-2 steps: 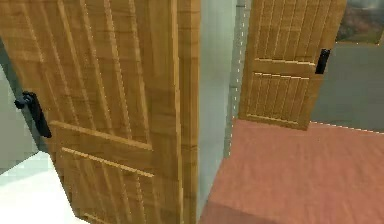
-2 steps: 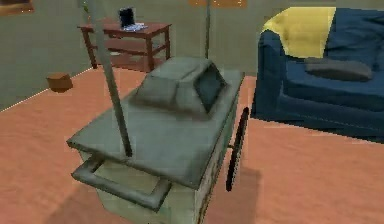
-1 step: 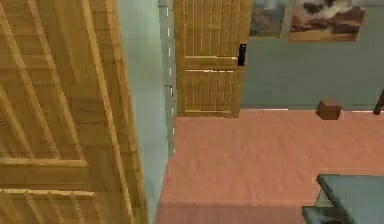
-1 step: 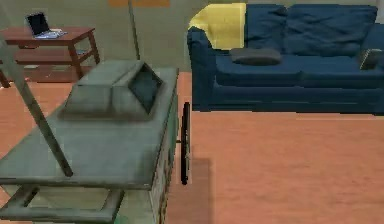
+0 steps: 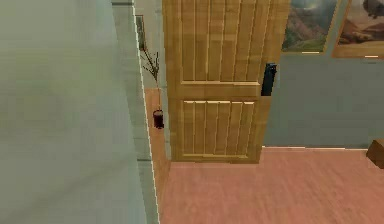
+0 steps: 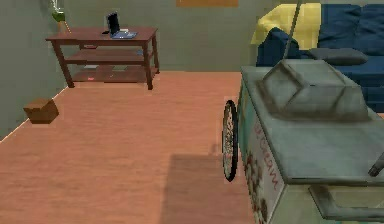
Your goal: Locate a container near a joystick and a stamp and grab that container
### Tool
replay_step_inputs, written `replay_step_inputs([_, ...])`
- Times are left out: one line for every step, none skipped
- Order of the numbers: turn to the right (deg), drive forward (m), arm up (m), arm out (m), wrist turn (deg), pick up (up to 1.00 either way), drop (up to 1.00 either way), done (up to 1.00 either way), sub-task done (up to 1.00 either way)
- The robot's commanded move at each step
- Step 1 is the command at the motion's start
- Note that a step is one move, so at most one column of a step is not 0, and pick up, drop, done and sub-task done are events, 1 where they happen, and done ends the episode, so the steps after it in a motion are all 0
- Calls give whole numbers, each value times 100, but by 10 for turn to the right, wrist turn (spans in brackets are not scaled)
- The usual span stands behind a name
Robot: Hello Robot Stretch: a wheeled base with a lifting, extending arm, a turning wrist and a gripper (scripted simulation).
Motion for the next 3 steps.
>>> replay_step_inputs([30,0,0,0,0,0,0,0,0])
replay_step_inputs([0,85,0,0,0,0,0,0,0])
replay_step_inputs([-390,0,0,0,0,0,0,0,0])
